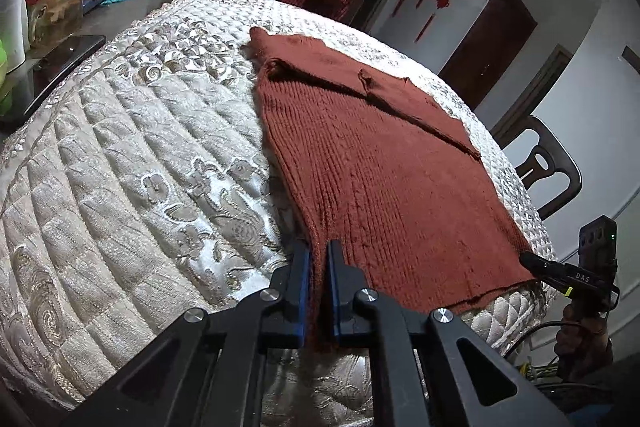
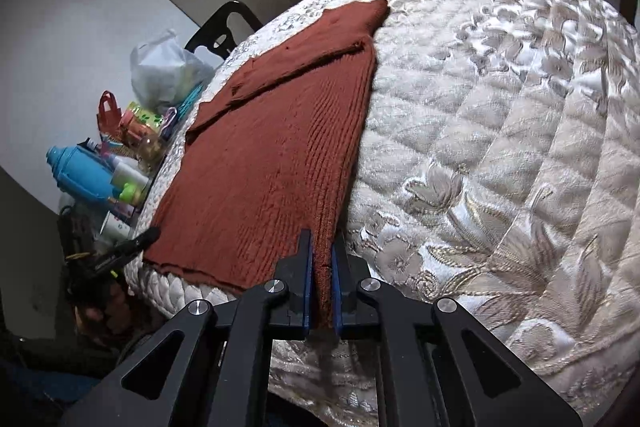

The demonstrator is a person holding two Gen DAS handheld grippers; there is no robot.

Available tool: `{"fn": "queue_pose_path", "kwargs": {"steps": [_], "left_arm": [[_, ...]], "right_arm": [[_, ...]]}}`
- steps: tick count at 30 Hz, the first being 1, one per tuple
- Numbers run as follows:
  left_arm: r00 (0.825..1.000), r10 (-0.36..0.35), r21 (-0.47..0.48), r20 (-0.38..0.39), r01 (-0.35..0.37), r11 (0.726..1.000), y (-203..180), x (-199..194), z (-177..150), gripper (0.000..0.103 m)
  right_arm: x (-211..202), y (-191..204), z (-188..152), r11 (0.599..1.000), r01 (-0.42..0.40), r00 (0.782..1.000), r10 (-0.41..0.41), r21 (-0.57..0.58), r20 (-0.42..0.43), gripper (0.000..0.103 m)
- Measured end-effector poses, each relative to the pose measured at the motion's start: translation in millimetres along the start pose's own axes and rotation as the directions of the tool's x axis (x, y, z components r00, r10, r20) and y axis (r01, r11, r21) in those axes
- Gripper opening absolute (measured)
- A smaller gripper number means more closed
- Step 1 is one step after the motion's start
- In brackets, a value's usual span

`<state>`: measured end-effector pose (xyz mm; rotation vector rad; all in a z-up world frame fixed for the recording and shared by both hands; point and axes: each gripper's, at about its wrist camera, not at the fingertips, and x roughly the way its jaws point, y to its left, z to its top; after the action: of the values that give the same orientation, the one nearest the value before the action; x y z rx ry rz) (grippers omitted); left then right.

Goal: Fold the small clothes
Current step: 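Lift the held hem with both tools and fold it over toward the collar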

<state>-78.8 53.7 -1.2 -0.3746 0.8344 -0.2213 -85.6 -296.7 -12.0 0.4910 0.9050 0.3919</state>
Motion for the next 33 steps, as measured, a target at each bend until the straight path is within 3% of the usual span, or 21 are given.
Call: {"fn": "queue_pose_path", "kwargs": {"steps": [11, 19, 23, 33], "left_arm": [[0.993, -0.075, 0.007, 0.092, 0.074, 0.997, -7, -18, 22, 0.01], [0.978, -0.089, 0.055, 0.19, 0.08, 0.995, -20, -21, 79, 0.01], [0.974, -0.076, 0.075, 0.212, 0.062, 0.995, -23, -13, 113, 0.01], [0.984, -0.036, 0.07, 0.176, 0.024, 0.997, -20, 36, 186, 0.01]], "right_arm": [[-9, 17, 15, 0.997, -0.07, 0.996, 0.073, -0.045, 0.059, 0.007], [-15, 34, 63, 0.987, -0.131, 0.975, 0.145, -0.091, 0.169, 0.007], [-11, 41, 91, 0.986, -0.123, 0.969, 0.144, -0.112, 0.202, 0.007], [23, 34, 166, 0.986, -0.141, 0.965, 0.156, -0.084, 0.212, 0.007]]}}
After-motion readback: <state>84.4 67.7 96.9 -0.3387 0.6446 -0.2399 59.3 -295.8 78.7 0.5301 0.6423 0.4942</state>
